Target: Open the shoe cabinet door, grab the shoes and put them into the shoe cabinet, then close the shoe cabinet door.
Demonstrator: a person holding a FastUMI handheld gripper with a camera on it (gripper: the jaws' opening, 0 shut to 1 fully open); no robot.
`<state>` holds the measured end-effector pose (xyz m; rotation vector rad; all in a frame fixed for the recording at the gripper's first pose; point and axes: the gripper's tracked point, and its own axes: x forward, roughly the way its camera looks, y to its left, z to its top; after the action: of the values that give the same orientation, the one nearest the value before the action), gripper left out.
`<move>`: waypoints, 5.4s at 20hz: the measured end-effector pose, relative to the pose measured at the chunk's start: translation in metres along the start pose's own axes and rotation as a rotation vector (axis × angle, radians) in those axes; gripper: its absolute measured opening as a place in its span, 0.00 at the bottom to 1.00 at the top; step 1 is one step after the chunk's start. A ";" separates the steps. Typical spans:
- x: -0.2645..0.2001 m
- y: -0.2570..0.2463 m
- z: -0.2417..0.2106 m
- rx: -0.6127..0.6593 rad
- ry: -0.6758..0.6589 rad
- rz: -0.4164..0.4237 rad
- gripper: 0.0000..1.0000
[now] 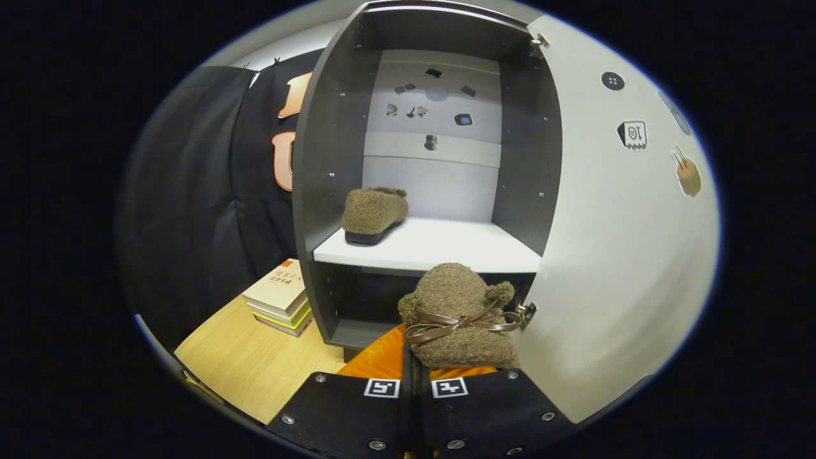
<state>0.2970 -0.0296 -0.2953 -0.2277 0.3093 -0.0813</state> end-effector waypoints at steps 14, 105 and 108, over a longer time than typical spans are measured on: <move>0.092 -0.022 0.070 -0.057 0.017 0.006 0.04; -0.277 -0.278 0.056 0.107 -0.379 0.263 0.93; -0.259 -0.298 0.058 0.124 -0.386 0.256 0.93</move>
<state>0.0559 -0.2771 -0.0959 -0.0762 -0.0526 0.1948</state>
